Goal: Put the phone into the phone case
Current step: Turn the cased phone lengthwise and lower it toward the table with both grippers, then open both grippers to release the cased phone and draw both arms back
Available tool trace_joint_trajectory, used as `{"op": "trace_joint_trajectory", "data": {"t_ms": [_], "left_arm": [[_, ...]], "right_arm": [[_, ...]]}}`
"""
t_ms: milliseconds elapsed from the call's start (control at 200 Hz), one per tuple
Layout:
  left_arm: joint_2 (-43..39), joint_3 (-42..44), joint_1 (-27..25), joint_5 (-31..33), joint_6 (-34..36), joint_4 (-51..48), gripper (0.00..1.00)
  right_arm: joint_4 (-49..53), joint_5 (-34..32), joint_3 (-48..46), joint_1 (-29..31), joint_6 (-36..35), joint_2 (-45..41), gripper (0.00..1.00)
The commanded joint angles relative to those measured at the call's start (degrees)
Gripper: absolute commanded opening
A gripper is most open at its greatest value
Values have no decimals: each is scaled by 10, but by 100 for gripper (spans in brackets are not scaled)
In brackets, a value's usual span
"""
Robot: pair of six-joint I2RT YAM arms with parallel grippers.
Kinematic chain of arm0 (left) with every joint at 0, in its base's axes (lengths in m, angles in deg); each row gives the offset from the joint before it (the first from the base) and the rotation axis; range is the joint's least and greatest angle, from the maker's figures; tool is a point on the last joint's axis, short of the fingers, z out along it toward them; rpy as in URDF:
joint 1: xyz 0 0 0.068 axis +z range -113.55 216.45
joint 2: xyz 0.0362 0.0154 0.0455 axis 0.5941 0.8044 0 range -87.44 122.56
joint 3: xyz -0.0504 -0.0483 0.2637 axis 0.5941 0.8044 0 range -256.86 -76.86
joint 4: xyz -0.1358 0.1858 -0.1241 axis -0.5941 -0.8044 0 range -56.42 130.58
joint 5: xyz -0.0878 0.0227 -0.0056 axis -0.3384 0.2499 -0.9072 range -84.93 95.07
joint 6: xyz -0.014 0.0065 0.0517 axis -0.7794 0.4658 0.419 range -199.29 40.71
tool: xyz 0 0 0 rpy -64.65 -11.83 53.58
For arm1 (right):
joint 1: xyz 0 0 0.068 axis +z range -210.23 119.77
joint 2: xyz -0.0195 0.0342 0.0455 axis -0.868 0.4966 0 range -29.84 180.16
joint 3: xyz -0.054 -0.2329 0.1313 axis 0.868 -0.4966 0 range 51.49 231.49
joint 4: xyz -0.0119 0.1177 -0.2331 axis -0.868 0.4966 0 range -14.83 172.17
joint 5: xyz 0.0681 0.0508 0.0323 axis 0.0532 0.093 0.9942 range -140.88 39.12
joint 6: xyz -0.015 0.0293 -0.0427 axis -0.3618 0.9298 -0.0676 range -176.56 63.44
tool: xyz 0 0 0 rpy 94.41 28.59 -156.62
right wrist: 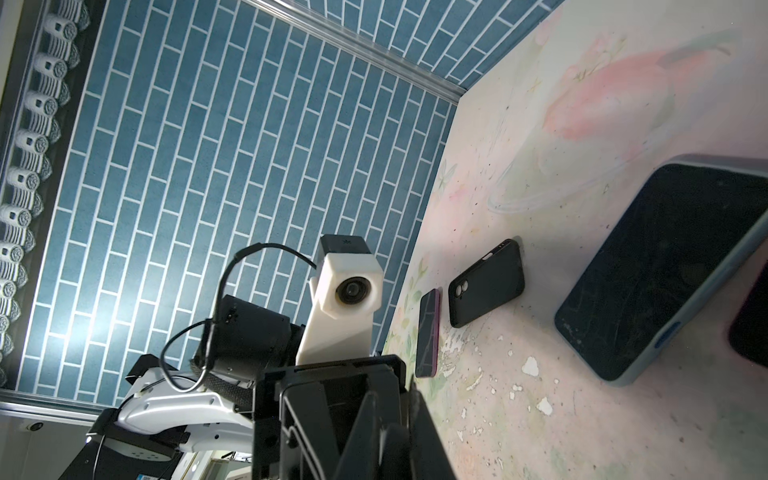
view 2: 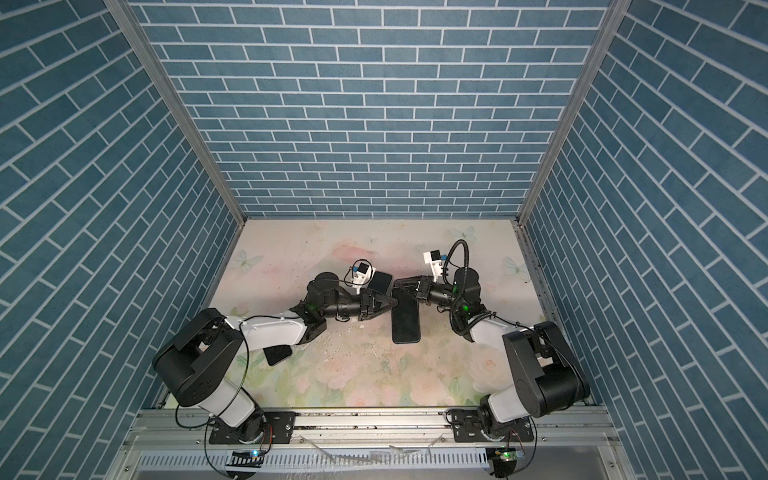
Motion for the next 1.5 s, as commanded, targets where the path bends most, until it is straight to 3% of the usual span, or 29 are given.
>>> {"op": "trace_joint_trajectory", "data": {"t_ms": [0, 150, 240, 435, 645, 825, 955, 1050, 1230, 1360, 1495], "left_arm": [[-2, -23, -10, 3, 8, 41, 37], [2, -26, -5, 15, 8, 54, 39], [1, -22, 2, 27, 4, 70, 33], [-1, -16, 15, 42, 3, 81, 9], [-3, -14, 16, 39, 0, 79, 0], [-20, 2, 20, 44, 1, 74, 0], [-43, 7, 27, 56, 8, 54, 0], [-62, 24, 32, 70, 18, 27, 0], [-99, 35, 33, 120, 31, -42, 0], [-137, 65, 30, 177, 31, -99, 0], [-160, 87, 22, 206, 38, -166, 0]], "right_arm": [[0, 19, 19, 9, -1, -9, 0], [8, 40, 34, 9, 2, -10, 0], [10, 47, 39, 9, 5, -10, 0], [4, 50, 36, 9, 14, -7, 0], [-7, 46, 32, 8, 20, -2, 0], [18, 54, 35, 1, 4, -20, 37], [159, 37, 45, -4, -83, -71, 52], [301, 6, 59, -3, -159, -117, 57], [436, -72, 62, -5, -216, -189, 59], [558, -166, 66, -5, -266, -242, 59], [600, -202, 61, -5, -280, -267, 58]]}}
